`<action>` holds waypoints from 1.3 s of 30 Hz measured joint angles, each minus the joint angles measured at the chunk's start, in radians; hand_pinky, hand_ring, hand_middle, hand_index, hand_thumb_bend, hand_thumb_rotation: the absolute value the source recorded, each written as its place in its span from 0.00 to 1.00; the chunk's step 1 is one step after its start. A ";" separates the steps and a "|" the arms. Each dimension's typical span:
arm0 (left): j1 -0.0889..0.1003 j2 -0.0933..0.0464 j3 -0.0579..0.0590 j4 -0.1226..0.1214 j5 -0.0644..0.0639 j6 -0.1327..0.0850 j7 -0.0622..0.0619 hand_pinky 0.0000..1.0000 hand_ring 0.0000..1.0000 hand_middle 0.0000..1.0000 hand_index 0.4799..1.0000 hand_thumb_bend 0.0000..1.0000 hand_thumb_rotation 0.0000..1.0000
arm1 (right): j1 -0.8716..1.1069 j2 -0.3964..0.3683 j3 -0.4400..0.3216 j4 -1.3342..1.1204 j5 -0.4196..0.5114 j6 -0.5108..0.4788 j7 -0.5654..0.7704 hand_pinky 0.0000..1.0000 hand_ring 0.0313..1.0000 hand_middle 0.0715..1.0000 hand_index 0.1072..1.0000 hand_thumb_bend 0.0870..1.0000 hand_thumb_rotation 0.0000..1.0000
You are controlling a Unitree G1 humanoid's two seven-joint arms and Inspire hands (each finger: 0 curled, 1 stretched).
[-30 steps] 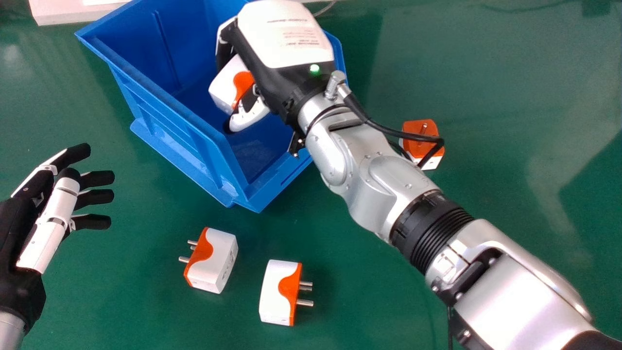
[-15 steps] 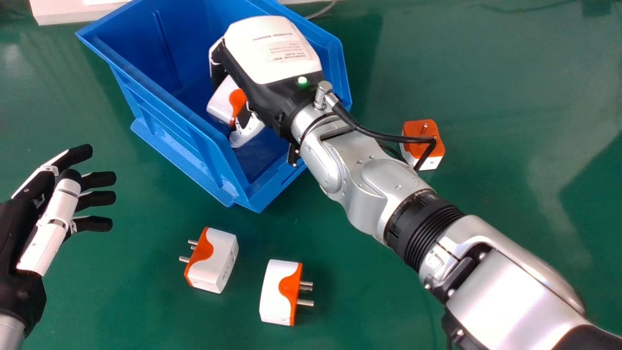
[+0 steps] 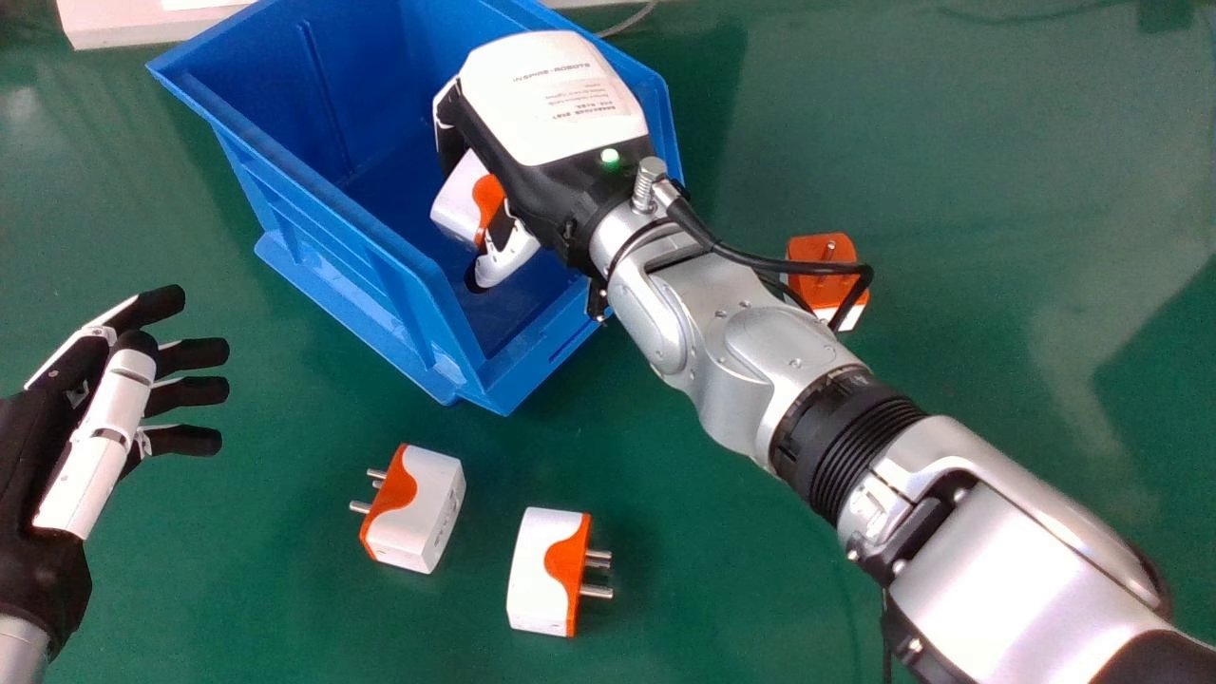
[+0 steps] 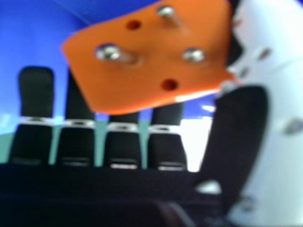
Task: Pick all objects and put in blue box
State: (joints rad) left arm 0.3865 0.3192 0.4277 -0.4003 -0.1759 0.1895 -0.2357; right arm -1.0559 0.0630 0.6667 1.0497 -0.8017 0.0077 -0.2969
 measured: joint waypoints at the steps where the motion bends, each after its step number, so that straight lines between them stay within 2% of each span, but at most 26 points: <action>1: -0.001 0.000 0.000 0.001 0.000 0.000 0.000 0.59 0.71 0.74 0.69 0.11 0.83 | 0.000 0.000 0.001 0.000 0.000 0.000 0.000 0.74 0.92 0.94 0.85 0.36 0.00; 7: -0.010 0.003 0.000 0.008 0.005 0.000 0.000 0.59 0.70 0.74 0.69 0.12 0.85 | 0.000 -0.001 0.001 -0.008 0.000 0.011 0.000 0.87 0.98 0.99 0.92 0.36 0.00; 12: -0.017 0.003 0.000 0.021 0.009 0.000 0.000 0.59 0.70 0.74 0.68 0.13 0.87 | 0.008 -0.003 0.001 -0.025 -0.001 0.027 -0.004 0.89 0.99 1.00 0.93 0.36 0.00; 17: -0.023 0.004 0.000 0.024 0.010 0.000 -0.001 0.59 0.70 0.74 0.68 0.14 0.88 | 0.011 -0.014 0.001 -0.048 -0.001 0.040 -0.004 0.90 1.00 1.00 0.94 0.35 0.00; 21: -0.030 0.005 0.000 0.033 0.016 -0.002 -0.002 0.59 0.70 0.74 0.68 0.15 0.89 | 0.028 -0.028 -0.004 -0.101 -0.001 0.051 -0.004 0.91 1.00 1.00 0.94 0.33 0.00; 29: -0.050 0.012 0.000 0.057 0.019 -0.007 -0.006 0.59 0.70 0.73 0.68 0.15 0.91 | 0.153 -0.076 -0.018 -0.331 -0.004 0.105 -0.003 0.91 1.00 1.00 0.94 0.31 0.00; 37: -0.066 0.015 -0.001 0.079 0.020 -0.010 -0.011 0.59 0.70 0.74 0.68 0.16 0.92 | 0.338 -0.155 -0.050 -0.622 -0.063 0.159 -0.024 0.92 1.00 1.00 0.93 0.27 0.00; 39: -0.072 0.016 -0.001 0.082 0.020 -0.010 -0.012 0.59 0.71 0.74 0.68 0.16 0.93 | 0.395 -0.172 -0.060 -0.686 -0.083 0.177 -0.047 0.92 1.00 1.00 0.93 0.32 0.01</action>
State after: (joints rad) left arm 0.3144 0.3348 0.4264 -0.3183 -0.1556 0.1797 -0.2482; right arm -0.6611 -0.1087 0.6063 0.3632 -0.8849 0.1845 -0.3443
